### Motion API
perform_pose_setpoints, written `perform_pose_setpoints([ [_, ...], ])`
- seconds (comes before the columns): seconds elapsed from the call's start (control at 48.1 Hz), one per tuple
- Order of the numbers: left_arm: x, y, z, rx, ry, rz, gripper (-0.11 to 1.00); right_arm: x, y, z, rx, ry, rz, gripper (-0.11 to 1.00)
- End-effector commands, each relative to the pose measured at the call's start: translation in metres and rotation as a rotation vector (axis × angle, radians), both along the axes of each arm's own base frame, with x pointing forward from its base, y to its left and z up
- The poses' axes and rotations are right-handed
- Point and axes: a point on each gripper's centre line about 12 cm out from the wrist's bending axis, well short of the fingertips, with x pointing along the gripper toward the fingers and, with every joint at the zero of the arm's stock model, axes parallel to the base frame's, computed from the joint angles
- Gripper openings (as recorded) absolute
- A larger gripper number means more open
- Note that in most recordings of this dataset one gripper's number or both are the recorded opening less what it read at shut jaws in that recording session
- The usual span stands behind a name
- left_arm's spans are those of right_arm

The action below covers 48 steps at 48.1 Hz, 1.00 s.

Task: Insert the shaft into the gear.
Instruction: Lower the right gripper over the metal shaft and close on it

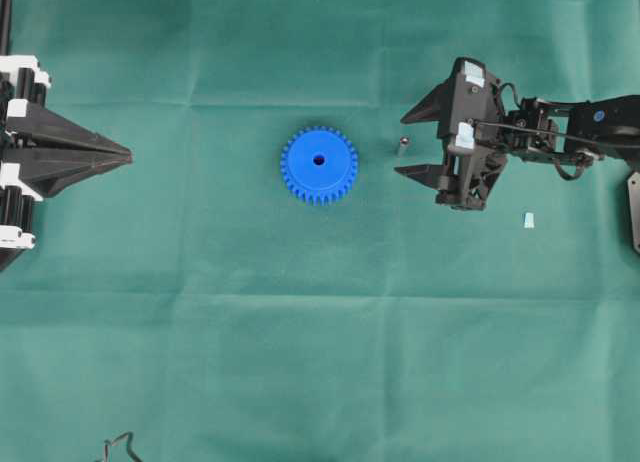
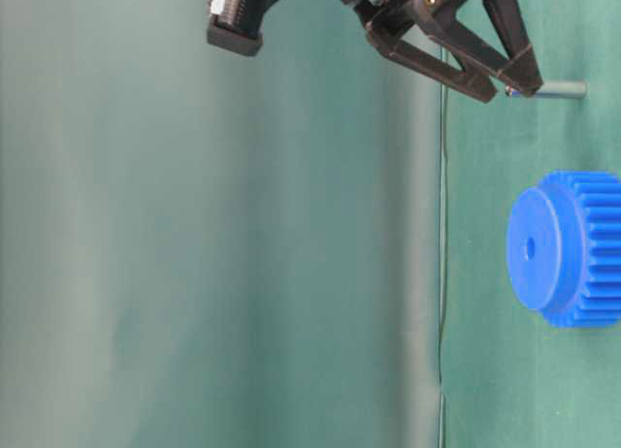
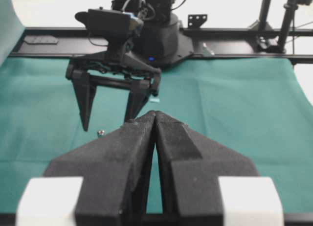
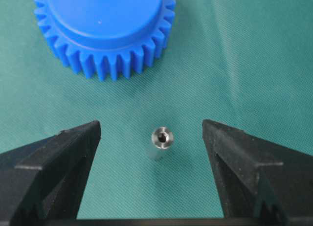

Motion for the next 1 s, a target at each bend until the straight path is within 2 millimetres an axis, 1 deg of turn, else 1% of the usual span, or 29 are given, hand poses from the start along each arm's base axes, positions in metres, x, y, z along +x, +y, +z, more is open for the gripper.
perform_pose_setpoints([
  [0.0, 0.002, 0.000, 0.009, 0.003, -0.018, -0.002, 0.00, 0.003, -0.005, 0.005, -0.003, -0.028, -0.017, 0.86],
  [0.104, 0.002, 0.000, 0.009, 0.001, -0.012, -0.002, 0.00, 0.002, -0.005, 0.004, -0.001, -0.023, -0.020, 0.81],
  [0.208, 0.002, 0.000, 0.008, 0.001, -0.009, -0.002, 0.00, 0.001, -0.005, 0.002, 0.004, -0.007, -0.019, 0.70],
  [0.27, 0.002, 0.000, 0.009, 0.001, -0.011, 0.000, 0.00, 0.000, -0.004, 0.000, 0.011, 0.018, -0.018, 0.56],
  [0.291, 0.002, 0.000, 0.009, 0.001, -0.012, 0.000, 0.00, -0.001, -0.004, -0.001, 0.013, 0.025, -0.018, 0.48],
  [0.374, 0.002, 0.000, 0.009, 0.001, -0.012, 0.000, 0.00, 0.000, -0.005, 0.000, 0.011, 0.019, -0.020, 0.28],
  [0.437, 0.001, 0.000, 0.009, 0.001, -0.014, 0.000, 0.00, 0.000, -0.005, 0.000, 0.009, 0.015, -0.019, 0.17],
  [0.79, 0.001, 0.000, 0.009, 0.001, -0.014, 0.000, 0.00, 0.001, -0.005, 0.003, 0.006, 0.011, -0.015, 0.17],
  [0.894, 0.001, 0.000, 0.009, 0.001, -0.012, 0.000, 0.00, 0.001, -0.005, 0.011, 0.003, -0.012, -0.017, 0.17],
  [0.956, 0.001, 0.000, 0.009, 0.001, -0.011, 0.000, 0.00, 0.000, -0.004, 0.020, -0.001, -0.028, -0.014, 0.17],
  [0.977, 0.001, 0.000, 0.009, 0.001, -0.009, 0.000, 0.00, 0.000, -0.005, 0.026, -0.005, -0.037, -0.013, 0.17],
])
